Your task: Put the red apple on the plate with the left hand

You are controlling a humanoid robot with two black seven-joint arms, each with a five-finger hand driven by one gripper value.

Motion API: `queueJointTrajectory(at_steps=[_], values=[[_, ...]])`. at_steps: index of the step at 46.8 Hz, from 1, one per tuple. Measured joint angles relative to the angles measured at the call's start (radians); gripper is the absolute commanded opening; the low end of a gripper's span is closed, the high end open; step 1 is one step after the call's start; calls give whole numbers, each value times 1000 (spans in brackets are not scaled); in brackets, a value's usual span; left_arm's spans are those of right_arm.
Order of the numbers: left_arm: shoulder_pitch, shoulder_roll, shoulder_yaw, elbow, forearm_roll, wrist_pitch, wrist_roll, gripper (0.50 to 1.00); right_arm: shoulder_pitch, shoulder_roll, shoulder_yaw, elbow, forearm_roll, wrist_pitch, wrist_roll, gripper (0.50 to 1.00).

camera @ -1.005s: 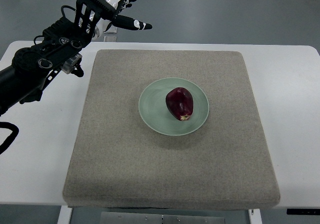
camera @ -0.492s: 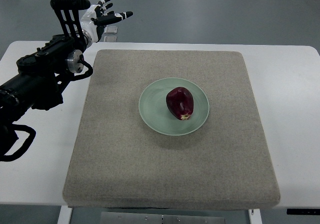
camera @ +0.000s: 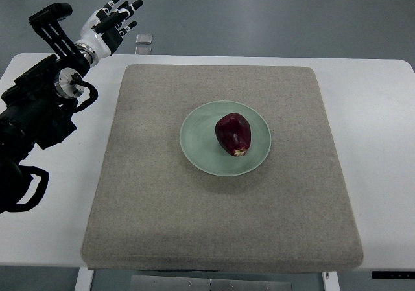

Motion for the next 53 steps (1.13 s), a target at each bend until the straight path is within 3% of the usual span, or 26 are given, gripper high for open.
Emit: queueJointTrajectory(at_steps=[53], values=[[3, 1, 0, -10, 14, 41, -4, 994, 6, 0, 1, 13, -6, 12, 8, 964]])
